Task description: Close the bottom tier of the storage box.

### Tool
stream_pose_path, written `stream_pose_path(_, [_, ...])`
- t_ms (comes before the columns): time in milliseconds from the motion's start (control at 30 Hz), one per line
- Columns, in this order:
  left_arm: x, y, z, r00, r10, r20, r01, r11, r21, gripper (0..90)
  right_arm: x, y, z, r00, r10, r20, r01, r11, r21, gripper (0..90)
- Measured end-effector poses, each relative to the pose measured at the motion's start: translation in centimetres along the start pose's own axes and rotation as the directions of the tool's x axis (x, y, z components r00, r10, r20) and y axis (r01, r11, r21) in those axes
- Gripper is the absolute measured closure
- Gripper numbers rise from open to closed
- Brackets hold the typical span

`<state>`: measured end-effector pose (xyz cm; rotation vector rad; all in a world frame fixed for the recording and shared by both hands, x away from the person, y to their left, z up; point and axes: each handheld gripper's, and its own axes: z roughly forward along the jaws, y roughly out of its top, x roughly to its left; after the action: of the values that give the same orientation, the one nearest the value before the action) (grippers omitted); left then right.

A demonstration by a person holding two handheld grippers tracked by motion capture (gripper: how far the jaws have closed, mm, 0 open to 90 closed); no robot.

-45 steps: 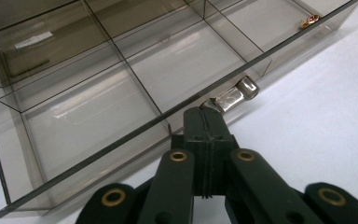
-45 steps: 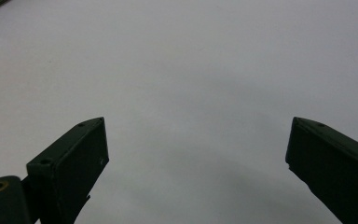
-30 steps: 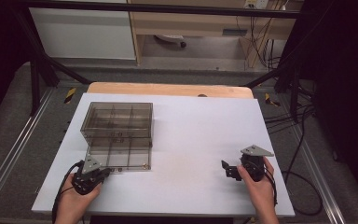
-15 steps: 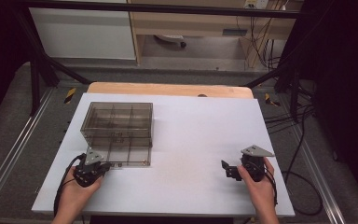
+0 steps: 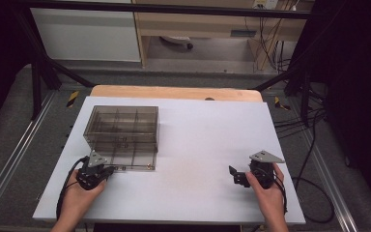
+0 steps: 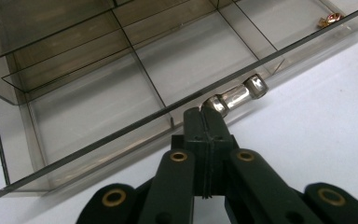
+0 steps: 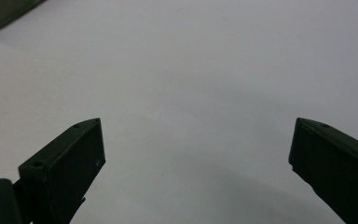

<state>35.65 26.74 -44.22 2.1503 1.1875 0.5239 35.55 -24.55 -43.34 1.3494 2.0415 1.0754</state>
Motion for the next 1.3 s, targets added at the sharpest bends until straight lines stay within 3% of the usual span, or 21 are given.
stream_pose_path(400, [0.25,0.24,0.34,1.0,-0.003,-0.008,0.003,1.0,-0.003,89.9,0.36,0.53,0.68,0.9988,-0.028,-0.04,0.027,0.999,-0.019,4.4])
stream_pose_path(1000, [0.91,0.14,0.3,0.9998,-0.019,0.0,0.019,0.9997,0.018,89.9,0.32,0.46,0.69,0.9996,-0.021,-0.02,0.021,1.0,-0.008,3.7])
stream_pose_path(1300, [0.79,0.62,0.04,0.9999,0.01,-0.013,-0.009,0.9996,0.027,89.9,0.26,0.43,0.85,0.9992,-0.029,-0.026,0.029,1.0,-0.002,3.6])
